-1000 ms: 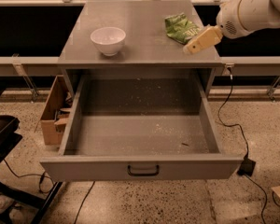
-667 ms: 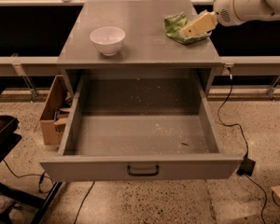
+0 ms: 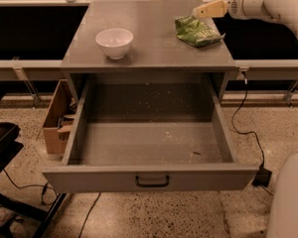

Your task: Place green jalapeno chip bag into top drawer

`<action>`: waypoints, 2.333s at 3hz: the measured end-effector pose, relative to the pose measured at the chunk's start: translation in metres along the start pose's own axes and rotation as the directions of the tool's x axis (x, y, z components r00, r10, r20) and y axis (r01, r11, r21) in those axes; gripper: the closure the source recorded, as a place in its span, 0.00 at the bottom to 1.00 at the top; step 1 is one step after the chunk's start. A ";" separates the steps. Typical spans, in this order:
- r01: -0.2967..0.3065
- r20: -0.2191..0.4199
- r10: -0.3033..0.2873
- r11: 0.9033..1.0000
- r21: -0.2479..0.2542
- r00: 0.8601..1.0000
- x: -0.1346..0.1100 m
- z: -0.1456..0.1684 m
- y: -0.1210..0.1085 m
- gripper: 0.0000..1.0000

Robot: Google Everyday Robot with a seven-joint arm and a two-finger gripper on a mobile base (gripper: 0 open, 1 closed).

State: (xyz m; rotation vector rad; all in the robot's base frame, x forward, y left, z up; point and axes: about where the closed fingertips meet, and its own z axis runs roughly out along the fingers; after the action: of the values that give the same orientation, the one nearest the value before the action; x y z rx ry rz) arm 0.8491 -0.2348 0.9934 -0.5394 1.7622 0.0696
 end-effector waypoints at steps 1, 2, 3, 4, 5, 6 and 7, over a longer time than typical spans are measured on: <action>-0.150 -0.028 0.152 0.987 0.065 0.988 0.030 0.036 -0.023 0.00; -0.229 -0.056 0.235 0.969 0.089 0.970 0.053 0.056 -0.030 0.00; -0.276 -0.094 0.284 0.957 0.089 0.954 0.077 0.077 -0.026 0.00; -0.313 -0.126 0.320 0.947 0.072 0.939 0.097 0.095 -0.018 0.00; -0.334 -0.173 0.336 0.942 0.041 0.926 0.117 0.116 -0.002 0.02; -0.332 -0.202 0.328 0.943 0.016 0.923 0.130 0.129 0.011 0.24; -0.328 -0.202 0.323 0.944 0.009 0.924 0.127 0.131 0.013 0.47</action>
Offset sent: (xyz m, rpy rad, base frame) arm 0.0777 -0.0410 -0.0789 0.2452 0.1645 -0.2224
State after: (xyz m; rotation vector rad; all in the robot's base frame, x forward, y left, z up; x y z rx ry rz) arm 0.9423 -0.2210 0.8364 -0.2719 2.0395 0.2795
